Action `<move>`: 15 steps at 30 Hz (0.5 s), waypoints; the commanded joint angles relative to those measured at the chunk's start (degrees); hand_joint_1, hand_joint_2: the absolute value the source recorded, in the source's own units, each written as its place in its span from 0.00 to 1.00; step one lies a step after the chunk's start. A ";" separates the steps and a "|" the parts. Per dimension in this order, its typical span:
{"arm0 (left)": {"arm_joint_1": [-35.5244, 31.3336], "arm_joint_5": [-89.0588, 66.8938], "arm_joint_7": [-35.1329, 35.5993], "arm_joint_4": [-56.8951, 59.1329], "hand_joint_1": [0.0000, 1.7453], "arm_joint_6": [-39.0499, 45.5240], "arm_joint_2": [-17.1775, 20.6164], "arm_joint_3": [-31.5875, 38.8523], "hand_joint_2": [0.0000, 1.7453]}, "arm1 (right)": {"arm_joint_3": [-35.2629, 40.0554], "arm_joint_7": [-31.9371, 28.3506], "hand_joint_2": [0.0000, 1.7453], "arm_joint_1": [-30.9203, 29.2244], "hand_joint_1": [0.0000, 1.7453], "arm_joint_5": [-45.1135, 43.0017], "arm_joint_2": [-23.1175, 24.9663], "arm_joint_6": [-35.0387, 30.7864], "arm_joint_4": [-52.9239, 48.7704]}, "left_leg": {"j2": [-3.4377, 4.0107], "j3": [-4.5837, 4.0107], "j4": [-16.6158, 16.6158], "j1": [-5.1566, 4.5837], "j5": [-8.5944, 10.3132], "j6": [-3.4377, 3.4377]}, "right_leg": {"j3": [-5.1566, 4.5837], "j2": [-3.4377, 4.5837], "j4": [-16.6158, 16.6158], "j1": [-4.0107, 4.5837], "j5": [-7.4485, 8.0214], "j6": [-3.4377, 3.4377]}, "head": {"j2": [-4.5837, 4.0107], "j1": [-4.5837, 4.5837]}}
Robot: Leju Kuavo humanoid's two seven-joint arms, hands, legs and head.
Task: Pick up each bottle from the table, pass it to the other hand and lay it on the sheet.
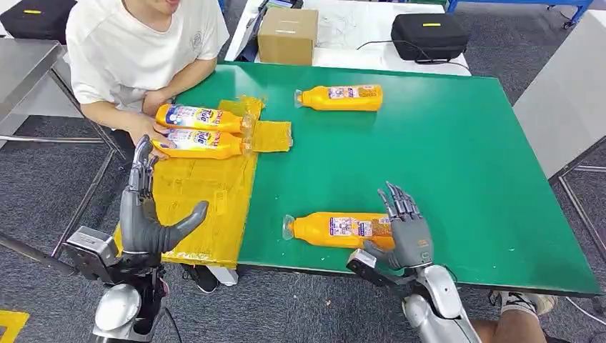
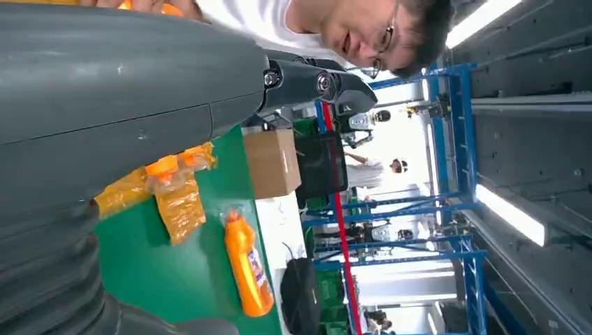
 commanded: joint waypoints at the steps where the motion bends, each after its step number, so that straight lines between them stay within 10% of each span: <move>1: -4.02 -0.12 0.64 4.54 0.00 -0.01 -0.10 -0.97 1.00 | 0.37 -1.41 1.00 -7.02 0.00 -3.27 0.97 4.43 13.68 | 0.04 0.22 -0.03 0.07 -0.07 -0.08 | 0.22 0.04 -0.06 0.07 -0.04 -0.10 | 0.00 0.00; 15: -5.92 0.13 1.26 6.52 0.00 -0.57 0.21 -1.88 1.00 | 2.76 -2.54 1.00 -10.53 0.00 -4.33 1.33 8.12 18.85 | 0.01 0.18 -0.01 0.04 -0.06 -0.08 | 0.18 0.03 -0.03 0.05 -0.04 -0.09 | 0.00 0.02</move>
